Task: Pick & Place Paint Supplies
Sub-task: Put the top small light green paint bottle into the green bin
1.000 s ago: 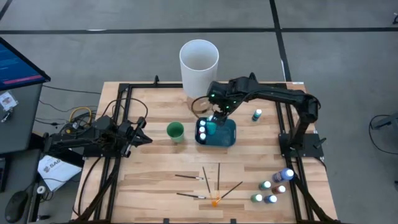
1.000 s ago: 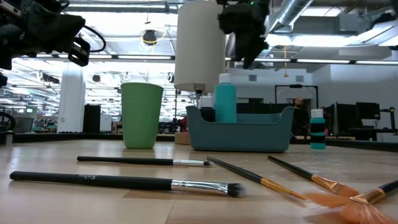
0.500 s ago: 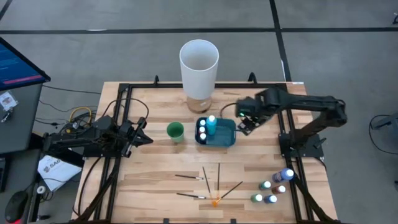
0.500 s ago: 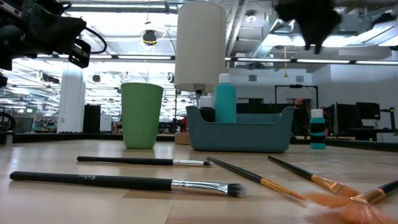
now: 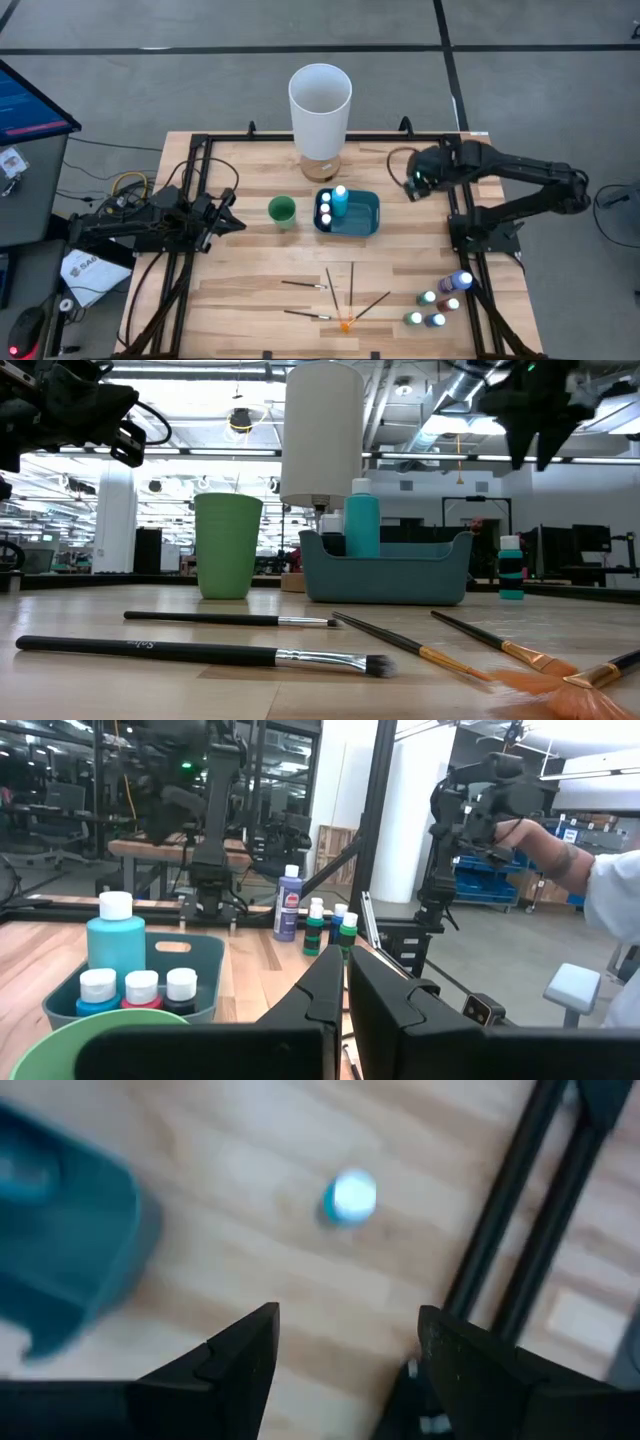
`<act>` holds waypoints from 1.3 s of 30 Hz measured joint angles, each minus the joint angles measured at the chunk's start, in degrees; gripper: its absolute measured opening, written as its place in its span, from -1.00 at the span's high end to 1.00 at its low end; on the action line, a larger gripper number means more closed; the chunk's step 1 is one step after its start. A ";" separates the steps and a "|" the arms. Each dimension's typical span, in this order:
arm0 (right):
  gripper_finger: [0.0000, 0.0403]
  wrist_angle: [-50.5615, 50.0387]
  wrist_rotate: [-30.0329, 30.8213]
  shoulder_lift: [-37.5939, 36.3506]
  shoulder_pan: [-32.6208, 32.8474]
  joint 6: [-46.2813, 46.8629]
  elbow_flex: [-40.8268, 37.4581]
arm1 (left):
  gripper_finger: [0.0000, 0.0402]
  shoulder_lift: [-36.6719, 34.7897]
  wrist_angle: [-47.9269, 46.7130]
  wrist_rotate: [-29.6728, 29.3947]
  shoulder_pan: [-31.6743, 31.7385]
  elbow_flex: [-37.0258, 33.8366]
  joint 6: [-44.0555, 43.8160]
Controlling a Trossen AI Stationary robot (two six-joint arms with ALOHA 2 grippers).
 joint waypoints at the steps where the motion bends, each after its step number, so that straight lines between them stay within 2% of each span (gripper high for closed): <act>1: -0.17 1.83 0.00 0.17 -2.38 -3.17 -0.21 | 0.96 0.00 0.02 0.00 -0.01 -0.01 0.00; 8: -0.17 12.06 -5.47 1.62 -17.22 -17.29 -4.72 | 0.96 0.00 0.36 0.00 -0.02 0.01 -0.13; 15: -0.17 19.20 -10.79 1.58 -24.60 -21.26 -13.73 | 0.96 0.00 0.50 0.00 -0.02 -0.01 -0.39; 21: -0.17 27.11 -16.56 1.58 -26.13 -24.34 -17.68 | 0.96 0.00 0.83 0.02 0.00 -0.01 -0.39; 33: -0.16 30.54 -16.61 1.58 -26.27 -23.87 -21.96 | 0.96 0.00 1.20 0.01 -0.01 0.00 -0.39; 39: -0.02 31.14 -16.72 1.58 -26.27 -23.88 -21.97 | 0.96 0.00 1.22 0.00 -0.02 -0.01 -0.39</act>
